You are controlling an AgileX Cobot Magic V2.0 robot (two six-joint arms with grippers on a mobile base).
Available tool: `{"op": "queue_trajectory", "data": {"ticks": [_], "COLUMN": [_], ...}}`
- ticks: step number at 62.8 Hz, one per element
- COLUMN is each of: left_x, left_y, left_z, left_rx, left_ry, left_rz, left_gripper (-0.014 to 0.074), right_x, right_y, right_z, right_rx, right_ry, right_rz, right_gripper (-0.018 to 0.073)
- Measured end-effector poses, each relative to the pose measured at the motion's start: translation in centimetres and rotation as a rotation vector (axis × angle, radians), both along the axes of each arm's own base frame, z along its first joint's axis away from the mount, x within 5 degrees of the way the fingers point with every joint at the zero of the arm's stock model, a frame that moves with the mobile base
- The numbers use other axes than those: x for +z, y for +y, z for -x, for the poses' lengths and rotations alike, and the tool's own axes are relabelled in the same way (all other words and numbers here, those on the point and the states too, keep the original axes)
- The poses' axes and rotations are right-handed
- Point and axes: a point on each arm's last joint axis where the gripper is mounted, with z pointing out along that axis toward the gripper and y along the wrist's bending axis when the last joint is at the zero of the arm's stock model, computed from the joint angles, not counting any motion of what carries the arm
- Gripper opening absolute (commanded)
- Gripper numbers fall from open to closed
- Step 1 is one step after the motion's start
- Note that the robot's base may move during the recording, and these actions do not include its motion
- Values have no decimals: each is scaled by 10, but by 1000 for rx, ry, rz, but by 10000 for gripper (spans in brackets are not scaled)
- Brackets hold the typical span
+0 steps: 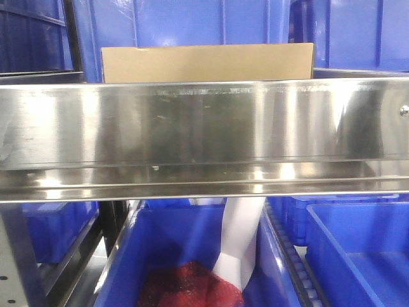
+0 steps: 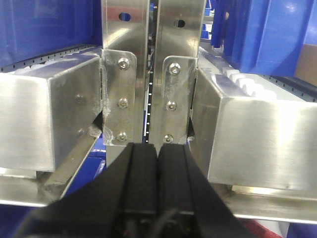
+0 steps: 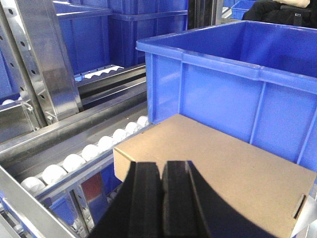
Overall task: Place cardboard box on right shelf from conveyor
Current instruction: 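Withdraw the open right gripper from the placed box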
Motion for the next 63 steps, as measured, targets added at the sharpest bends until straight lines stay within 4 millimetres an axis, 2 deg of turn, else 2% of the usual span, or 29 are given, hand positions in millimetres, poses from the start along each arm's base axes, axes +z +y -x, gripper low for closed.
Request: {"op": "queue_trajectory", "data": {"ticks": [17,30,39,53,63], "left_x": [0,0,0,0,0], "left_y": [0,0,0,0,0], "left_z": [0,0,0,0,0], "left_rx": [0,0,0,0,0], "left_ry": [0,0,0,0,0], "left_rz": [0,0,0,0,0], "left_gripper": [-119,-119,-119,-119,-119], "right_x": [-1,-16,-40,-90,-123], "right_y": [0,-7,-37,-99,-123], "right_z": [0,8,29,72,100], "right_rx": [0,-2,-60,-327,-513], "right_ry": [2,12,1,-28,-101], "right_rz": [1,29,53,12,2], "right_gripper": [57,57,57,57,57]}}
